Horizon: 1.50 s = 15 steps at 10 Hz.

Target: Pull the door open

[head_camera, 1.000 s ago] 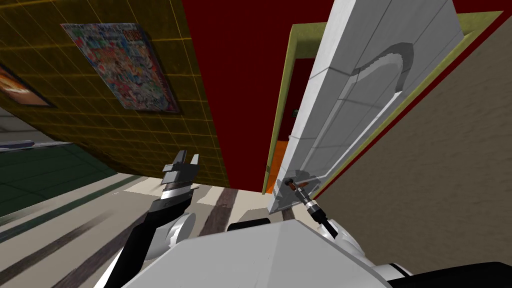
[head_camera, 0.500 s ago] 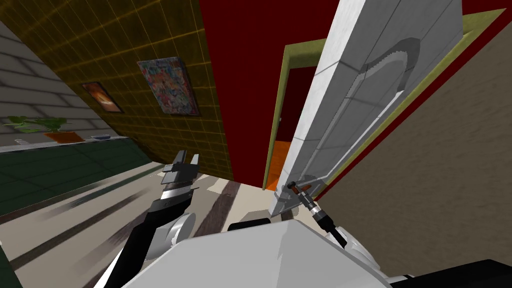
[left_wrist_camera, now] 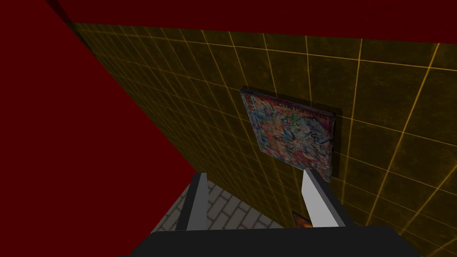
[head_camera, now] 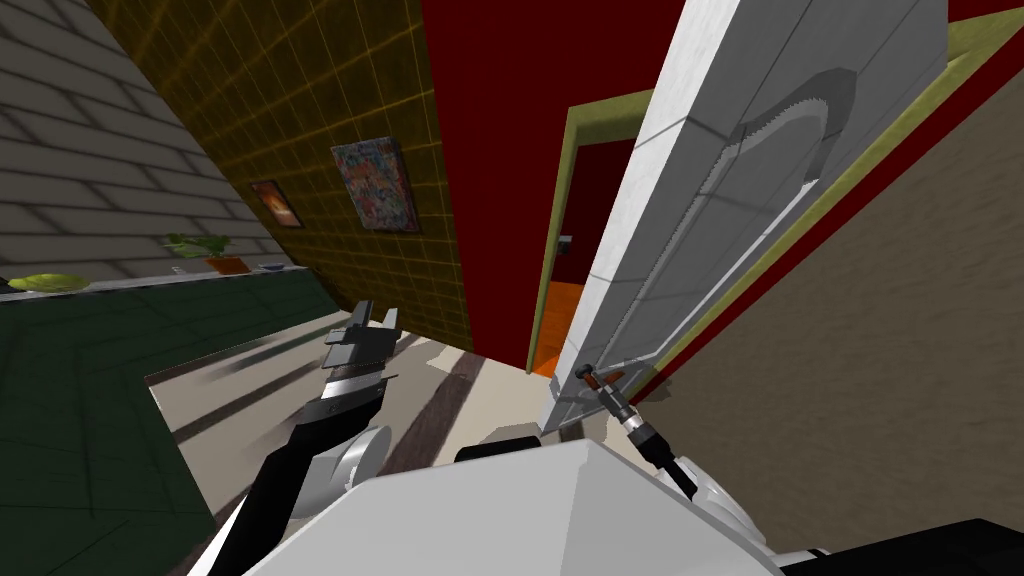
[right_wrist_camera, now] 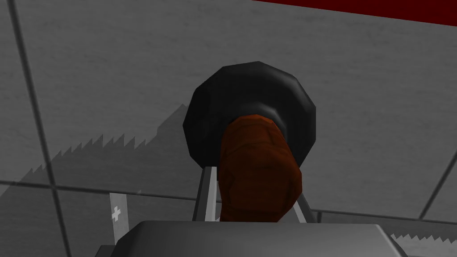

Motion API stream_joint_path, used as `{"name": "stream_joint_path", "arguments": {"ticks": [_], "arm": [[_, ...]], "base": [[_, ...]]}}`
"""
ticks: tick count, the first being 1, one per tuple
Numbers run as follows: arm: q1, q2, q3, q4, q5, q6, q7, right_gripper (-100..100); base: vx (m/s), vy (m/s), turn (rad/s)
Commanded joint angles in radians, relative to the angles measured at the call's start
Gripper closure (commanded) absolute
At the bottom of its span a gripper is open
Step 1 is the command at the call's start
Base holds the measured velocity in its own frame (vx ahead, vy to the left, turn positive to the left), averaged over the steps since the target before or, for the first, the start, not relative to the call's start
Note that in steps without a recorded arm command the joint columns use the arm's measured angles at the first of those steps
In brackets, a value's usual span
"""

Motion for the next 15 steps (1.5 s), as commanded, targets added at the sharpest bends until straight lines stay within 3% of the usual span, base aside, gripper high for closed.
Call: {"name": "stream_joint_path", "arguments": {"ticks": [1, 15], "arm": [[0.002, -0.006, -0.003, 0.012, 0.000, -0.011, 0.001, 100], [0.000, -0.022, -0.012, 0.092, 0.010, -0.100, -0.004, 100]], "base": [[-0.227, -0.090, 0.177], [-0.192, -0.086, 0.162]]}}
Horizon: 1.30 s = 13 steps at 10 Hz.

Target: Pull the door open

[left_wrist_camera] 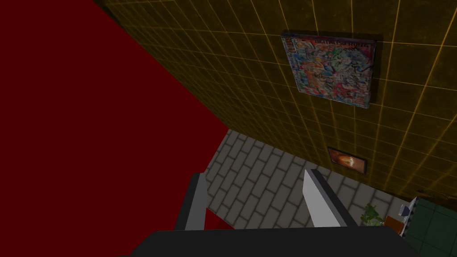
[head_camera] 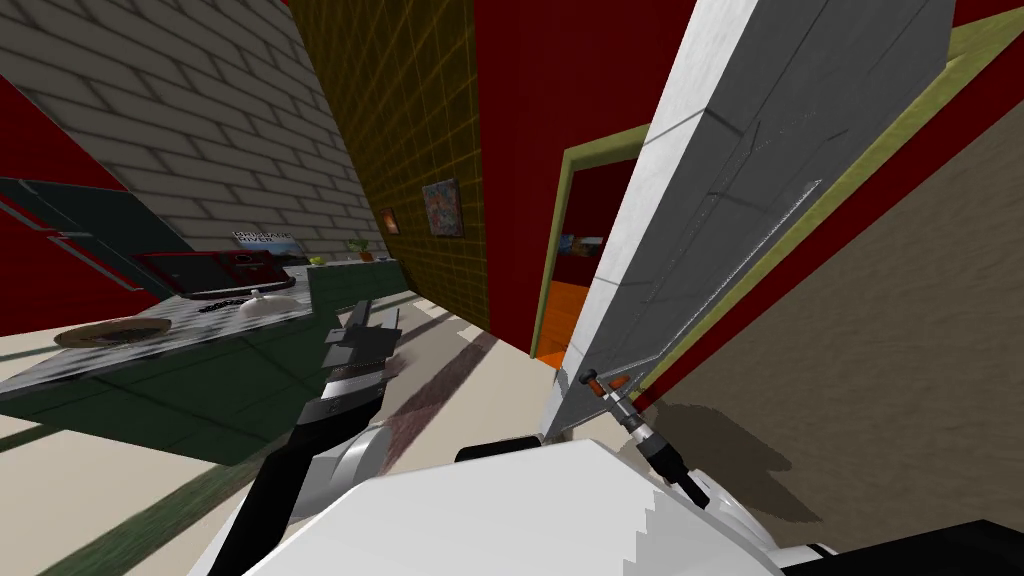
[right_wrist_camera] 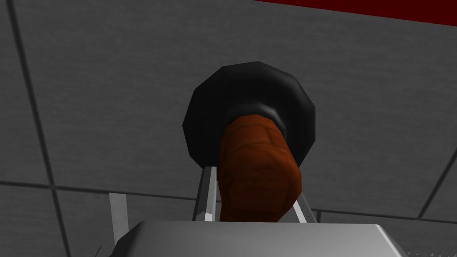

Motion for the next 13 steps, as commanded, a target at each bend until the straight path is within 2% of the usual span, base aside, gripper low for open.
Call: {"name": "stream_joint_path", "arguments": {"ticks": [1, 5, 6, 7, 10, 11, 13], "arm": [[0.010, -0.010, -0.009, -0.006, -0.003, -0.005, 0.000, 100], [0.013, -0.016, -0.014, 0.014, -0.001, -0.029, -0.001, 100], [0.013, -0.008, -0.008, 0.007, 0.002, -0.024, -0.002, 100], [0.023, -0.011, -0.001, 0.007, 0.015, -0.051, -0.002, 100], [0.044, -0.019, 0.013, 0.005, 0.040, -0.108, 0.000, 100], [0.044, -0.019, 0.013, 0.005, 0.040, -0.108, 0.000, 100], [0.058, -0.025, 0.022, 0.005, 0.057, -0.145, 0.001, 100]], "base": [[-0.212, -0.081, 0.176], [-0.211, -0.081, 0.162], [-0.092, -0.035, 0.040], [-0.150, -0.057, 0.063], [-0.216, -0.111, 0.076], [-0.126, -0.084, -0.005], [-0.126, -0.106, 0.047]]}}
